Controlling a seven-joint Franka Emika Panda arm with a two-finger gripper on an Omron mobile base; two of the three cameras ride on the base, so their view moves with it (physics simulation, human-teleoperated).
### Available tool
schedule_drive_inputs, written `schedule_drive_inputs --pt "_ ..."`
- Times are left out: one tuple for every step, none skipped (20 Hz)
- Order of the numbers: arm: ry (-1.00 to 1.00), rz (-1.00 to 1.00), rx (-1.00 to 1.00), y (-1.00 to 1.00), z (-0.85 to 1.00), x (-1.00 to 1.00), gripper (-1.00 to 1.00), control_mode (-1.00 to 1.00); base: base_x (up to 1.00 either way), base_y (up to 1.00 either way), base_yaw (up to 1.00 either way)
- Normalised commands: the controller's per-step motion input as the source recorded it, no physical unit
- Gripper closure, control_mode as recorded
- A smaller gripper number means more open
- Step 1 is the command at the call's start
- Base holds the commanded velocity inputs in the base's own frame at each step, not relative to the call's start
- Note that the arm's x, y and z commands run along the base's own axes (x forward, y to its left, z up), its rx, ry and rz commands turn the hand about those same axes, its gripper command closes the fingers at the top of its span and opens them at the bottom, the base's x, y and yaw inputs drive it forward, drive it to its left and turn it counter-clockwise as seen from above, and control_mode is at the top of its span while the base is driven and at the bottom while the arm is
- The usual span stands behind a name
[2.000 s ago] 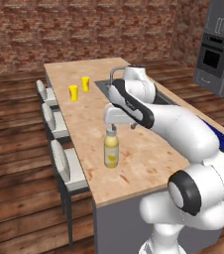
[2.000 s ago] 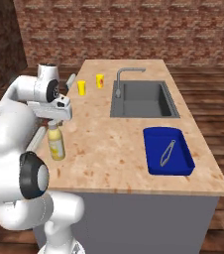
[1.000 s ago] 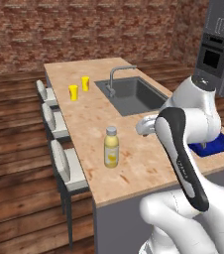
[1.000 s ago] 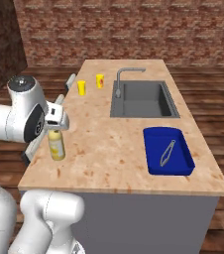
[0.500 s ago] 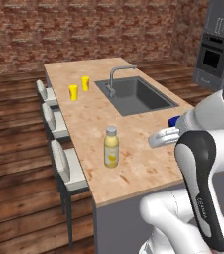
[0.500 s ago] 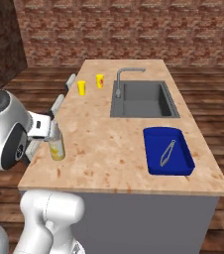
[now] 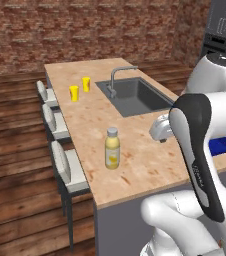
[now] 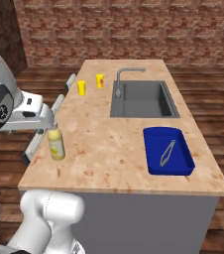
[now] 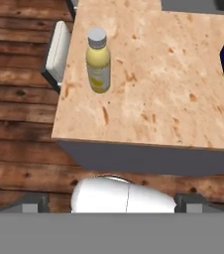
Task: Place the drinks on the dining counter in a tight cluster.
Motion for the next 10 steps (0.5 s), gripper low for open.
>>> schedule_drive_inputs --pt "0.07 0.00 0.00 0.00 0.00 0.00 -1.00 -1.00 0.00 0.00 0.00" --pt "0.00 0.00 0.00 0.00 0.00 0.00 -1.00 -1.00 0.00 0.00 0.00" --pt "0.00 0.00 0.00 0.00 0.00 0.00 -1.00 -1.00 0.00 0.00 0.00" --pt "0.00 0.00 0.00 0.00 0.00 0.00 -1.00 -1.00 0.00 0.00 0.00" --pt "0.00 0.00 0.00 0.00 0.00 0.00 -1.00 -1.00 0.00 0.00 0.00" --pt "0.00 0.00 0.00 0.00 0.00 0.00 -1.00 -1.00 0.00 0.00 0.00" --pt "0.00 0.00 0.00 0.00 0.00 0.00 -1.00 -1.00 0.00 0.00 0.00" --pt "0.00 0.00 0.00 0.00 -0.01 0.00 -1.00 -1.00 0.00 0.00 0.00" --pt "0.00 0.00 0.03 -0.01 -0.13 0.00 -1.00 -1.00 0.00 0.00 0.00" --pt "0.00 -0.01 0.06 -0.15 -0.17 0.00 -1.00 -1.00 0.00 0.00 0.00"
